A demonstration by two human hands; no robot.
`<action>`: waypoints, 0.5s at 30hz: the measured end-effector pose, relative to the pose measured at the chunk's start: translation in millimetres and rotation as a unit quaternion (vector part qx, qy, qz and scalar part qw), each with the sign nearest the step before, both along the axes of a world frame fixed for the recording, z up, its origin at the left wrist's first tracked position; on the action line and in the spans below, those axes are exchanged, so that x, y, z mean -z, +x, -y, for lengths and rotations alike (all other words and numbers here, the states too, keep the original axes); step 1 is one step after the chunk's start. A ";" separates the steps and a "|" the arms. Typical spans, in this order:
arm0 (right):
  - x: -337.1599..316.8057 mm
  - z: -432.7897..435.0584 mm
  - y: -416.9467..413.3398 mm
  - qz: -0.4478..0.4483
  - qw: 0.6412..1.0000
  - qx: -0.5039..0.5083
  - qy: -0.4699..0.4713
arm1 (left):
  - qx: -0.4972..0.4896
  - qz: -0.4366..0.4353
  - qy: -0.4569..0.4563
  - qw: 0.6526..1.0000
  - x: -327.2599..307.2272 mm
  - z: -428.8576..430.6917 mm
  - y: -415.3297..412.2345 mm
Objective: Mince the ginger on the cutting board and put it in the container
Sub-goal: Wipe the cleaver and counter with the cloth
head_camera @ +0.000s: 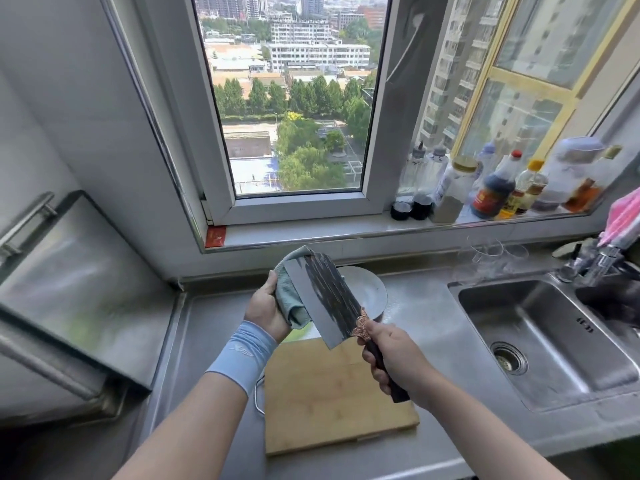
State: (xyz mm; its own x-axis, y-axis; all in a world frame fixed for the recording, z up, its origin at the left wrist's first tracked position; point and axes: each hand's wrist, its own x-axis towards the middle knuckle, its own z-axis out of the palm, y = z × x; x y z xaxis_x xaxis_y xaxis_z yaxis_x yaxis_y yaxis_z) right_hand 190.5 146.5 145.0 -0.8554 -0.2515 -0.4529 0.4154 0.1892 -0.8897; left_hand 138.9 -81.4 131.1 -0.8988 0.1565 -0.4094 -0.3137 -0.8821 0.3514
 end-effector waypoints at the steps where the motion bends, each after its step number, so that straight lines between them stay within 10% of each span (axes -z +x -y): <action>1: 1.2 3.1 -1.1 -0.006 1.000 0.002 0.003 | -0.003 -0.001 0.001 1.000 -0.3 0.0 1.9; 15: -3.5 34.0 -33.9 -0.015 0.989 0.132 0.058 | 0.136 0.069 -0.156 0.976 25.1 30.6 55.6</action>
State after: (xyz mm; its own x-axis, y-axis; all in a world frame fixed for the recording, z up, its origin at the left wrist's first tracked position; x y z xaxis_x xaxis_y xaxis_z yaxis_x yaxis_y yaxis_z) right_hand 156.6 112.5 148.6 -0.8980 0.0349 -0.4385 0.4373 0.1802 -0.8811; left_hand 194.5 -112.0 106.0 -0.7742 0.2299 -0.5897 -0.5848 -0.6161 0.5276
